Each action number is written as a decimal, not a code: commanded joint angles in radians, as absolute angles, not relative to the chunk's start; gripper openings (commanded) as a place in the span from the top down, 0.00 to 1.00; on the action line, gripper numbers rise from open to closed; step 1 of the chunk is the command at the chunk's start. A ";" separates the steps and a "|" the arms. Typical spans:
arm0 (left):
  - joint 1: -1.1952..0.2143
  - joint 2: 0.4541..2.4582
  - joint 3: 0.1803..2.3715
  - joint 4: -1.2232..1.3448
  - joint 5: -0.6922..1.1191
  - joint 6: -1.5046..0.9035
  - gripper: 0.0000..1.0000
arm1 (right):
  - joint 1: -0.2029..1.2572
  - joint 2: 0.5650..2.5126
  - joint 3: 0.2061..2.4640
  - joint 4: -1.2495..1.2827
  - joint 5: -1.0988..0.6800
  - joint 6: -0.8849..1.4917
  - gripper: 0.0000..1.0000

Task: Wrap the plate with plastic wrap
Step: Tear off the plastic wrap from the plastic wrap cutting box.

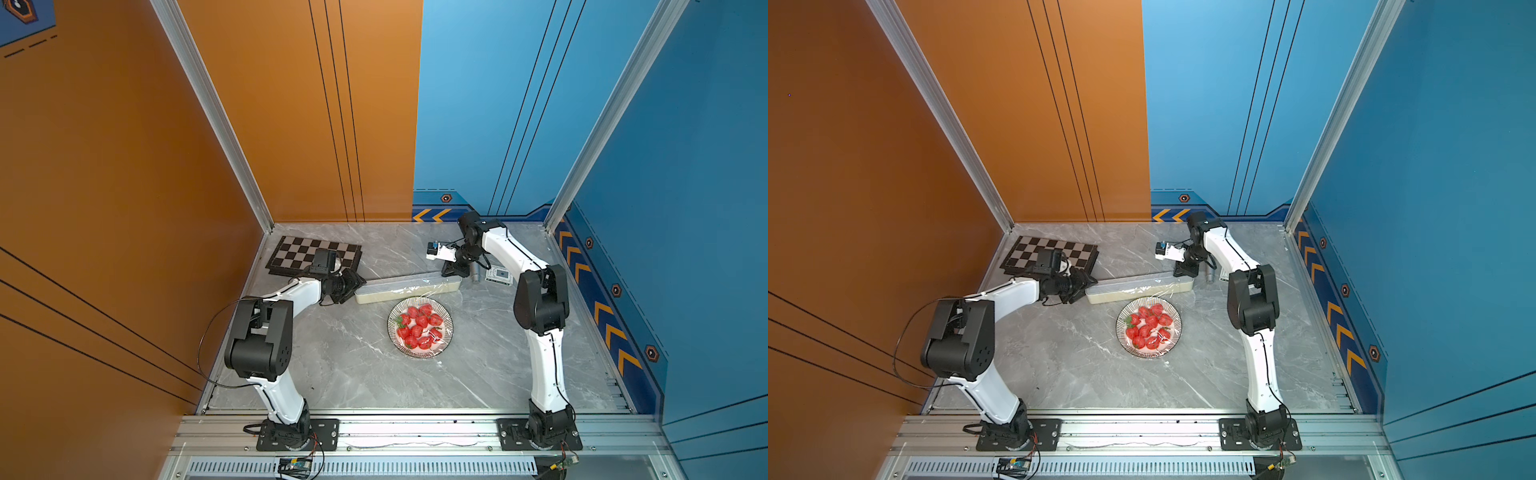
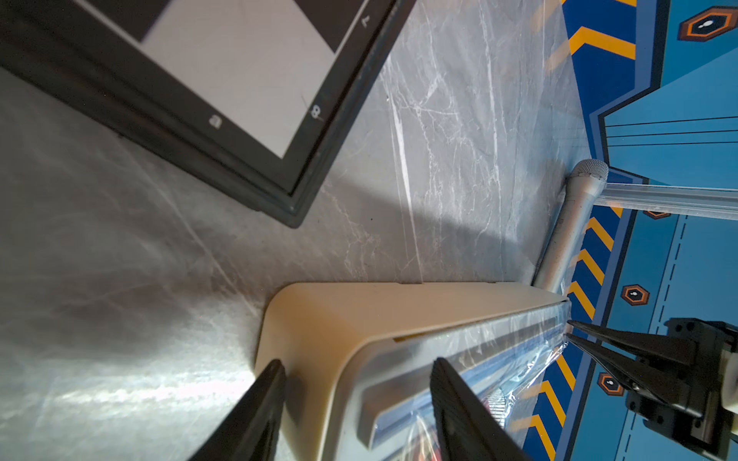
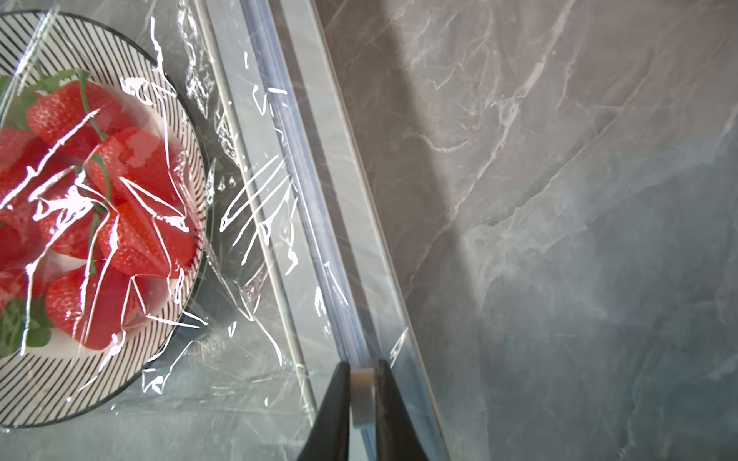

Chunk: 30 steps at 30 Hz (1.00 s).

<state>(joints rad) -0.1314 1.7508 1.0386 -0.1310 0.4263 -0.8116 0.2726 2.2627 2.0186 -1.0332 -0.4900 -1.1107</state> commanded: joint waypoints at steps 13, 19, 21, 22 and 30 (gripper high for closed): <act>-0.171 1.762 1.081 -0.109 0.477 -0.819 0.40 | 0.384 2.293 2.098 -1.053 -0.629 -1.143 0.86; -0.176 1.767 1.083 -0.101 0.478 -0.825 0.40 | 0.411 2.311 2.098 -1.047 -0.620 -1.134 0.86; -0.178 1.767 1.083 -0.101 0.477 -0.826 0.40 | 0.418 2.316 2.100 -1.038 -0.617 -1.128 0.86; -0.178 1.767 1.084 -0.101 0.476 -0.825 0.40 | 0.421 2.319 2.100 -1.034 -0.618 -1.126 0.86; -0.187 1.770 1.089 -0.101 0.473 -0.827 0.41 | 0.457 2.342 2.106 -0.995 -0.619 -1.095 0.86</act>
